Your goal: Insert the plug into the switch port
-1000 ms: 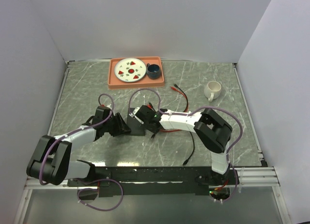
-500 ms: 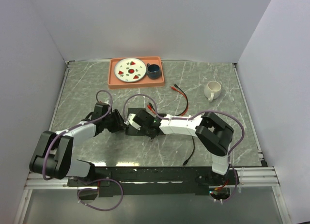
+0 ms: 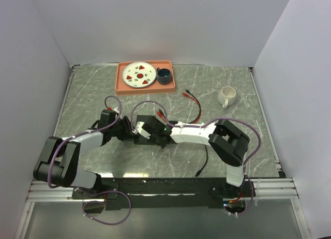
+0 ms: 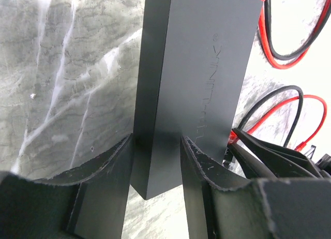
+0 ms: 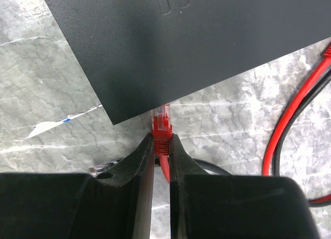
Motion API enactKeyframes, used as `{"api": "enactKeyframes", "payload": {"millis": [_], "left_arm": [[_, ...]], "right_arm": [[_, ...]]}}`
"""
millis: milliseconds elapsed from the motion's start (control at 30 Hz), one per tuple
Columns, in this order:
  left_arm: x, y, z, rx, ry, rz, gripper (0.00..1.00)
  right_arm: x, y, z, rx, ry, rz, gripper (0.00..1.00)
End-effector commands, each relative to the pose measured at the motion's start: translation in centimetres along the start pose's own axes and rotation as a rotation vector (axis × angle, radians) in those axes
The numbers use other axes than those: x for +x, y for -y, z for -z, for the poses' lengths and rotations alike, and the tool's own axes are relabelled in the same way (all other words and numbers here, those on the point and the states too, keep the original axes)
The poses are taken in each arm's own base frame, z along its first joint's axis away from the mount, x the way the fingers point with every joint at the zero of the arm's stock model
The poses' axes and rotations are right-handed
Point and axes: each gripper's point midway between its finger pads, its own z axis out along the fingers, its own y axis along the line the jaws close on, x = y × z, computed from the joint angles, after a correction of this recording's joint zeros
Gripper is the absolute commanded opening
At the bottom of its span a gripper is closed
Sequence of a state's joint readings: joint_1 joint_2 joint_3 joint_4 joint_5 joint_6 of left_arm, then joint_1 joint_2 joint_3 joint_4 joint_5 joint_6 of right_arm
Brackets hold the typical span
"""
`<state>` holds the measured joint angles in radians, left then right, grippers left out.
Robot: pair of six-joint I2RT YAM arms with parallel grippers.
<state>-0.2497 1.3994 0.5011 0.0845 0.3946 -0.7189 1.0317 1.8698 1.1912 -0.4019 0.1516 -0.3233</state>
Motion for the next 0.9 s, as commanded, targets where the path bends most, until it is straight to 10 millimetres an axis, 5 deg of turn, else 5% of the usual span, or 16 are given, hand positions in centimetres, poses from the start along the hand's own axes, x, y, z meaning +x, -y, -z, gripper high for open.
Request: {"api": "enactKeyframes", "payload": {"millis": [0,533,867], "left_arm": [[-0.6,0.7,-0.1,0.043,0.021,-0.023,0.46],[-1.5,1.1,-1.0,0.05,-0.003,-0.057,0.44],[-0.1,0.7,-0.5,0.056,-0.021,-0.037,0.34]], "right_arm": [[-1.2,-0.6,0.5,-0.018,0.057,-0.001,0.0],[-3.1,-2.7,1.6,-0.079,0.145,0.085,0.0],[-4.2,-1.2,1.0,-0.02,0.101,-0.004,0.0]]}}
